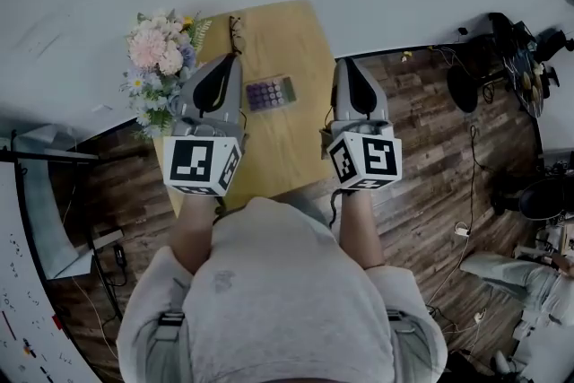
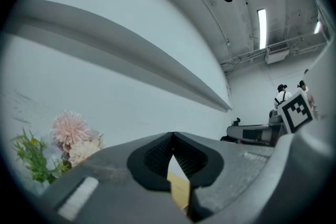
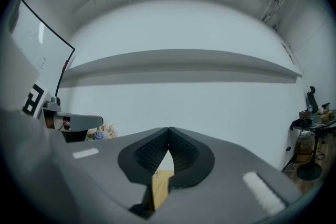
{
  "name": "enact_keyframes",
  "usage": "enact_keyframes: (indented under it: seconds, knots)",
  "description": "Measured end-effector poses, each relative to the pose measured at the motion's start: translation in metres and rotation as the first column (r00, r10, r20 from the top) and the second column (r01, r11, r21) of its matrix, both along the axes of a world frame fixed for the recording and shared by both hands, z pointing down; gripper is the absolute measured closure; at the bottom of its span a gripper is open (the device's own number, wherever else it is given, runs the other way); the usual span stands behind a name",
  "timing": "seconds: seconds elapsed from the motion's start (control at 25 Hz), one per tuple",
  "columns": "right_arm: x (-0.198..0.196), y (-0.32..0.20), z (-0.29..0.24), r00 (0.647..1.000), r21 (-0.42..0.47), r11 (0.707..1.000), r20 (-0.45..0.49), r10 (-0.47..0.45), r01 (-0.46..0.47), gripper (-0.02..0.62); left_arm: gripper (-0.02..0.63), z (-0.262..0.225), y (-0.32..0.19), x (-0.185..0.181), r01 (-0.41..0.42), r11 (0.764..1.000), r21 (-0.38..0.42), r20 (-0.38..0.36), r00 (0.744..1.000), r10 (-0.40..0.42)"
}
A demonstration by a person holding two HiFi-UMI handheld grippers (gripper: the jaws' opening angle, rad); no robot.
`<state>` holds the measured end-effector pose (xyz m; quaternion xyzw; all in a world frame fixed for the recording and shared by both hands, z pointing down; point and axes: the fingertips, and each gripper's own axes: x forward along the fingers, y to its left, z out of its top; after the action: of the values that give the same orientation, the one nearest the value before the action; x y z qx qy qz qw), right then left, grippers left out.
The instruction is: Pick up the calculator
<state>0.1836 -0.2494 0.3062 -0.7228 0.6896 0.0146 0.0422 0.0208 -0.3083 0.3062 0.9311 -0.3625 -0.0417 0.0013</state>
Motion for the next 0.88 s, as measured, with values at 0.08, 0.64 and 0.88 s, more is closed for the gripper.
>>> enact_keyframes:
  seconds: [0.08,0.64,0.88]
  knots:
    - [0.000,-0.004,0.011,1.000,-0.032,0.999,0.006,-0.006,0.006,0.595,0.601,0.009,-0.002,0.004,-0.007,1.000,-0.022,0.014,1.000,0.007]
    - [0.006,-0.042,0.106,0.992,-0.306,0.946,0.102,-0.075,0.102,0.595,0.600,0.106,-0.018,0.023,0.027,0.961,-0.275,0.121,0.993,0.006]
    - [0.009,-0.058,0.143,0.983,-0.411,0.897,0.141,-0.115,0.164,0.595,0.600,0.158,-0.022,0.019,0.102,0.901,-0.423,0.161,0.986,-0.036]
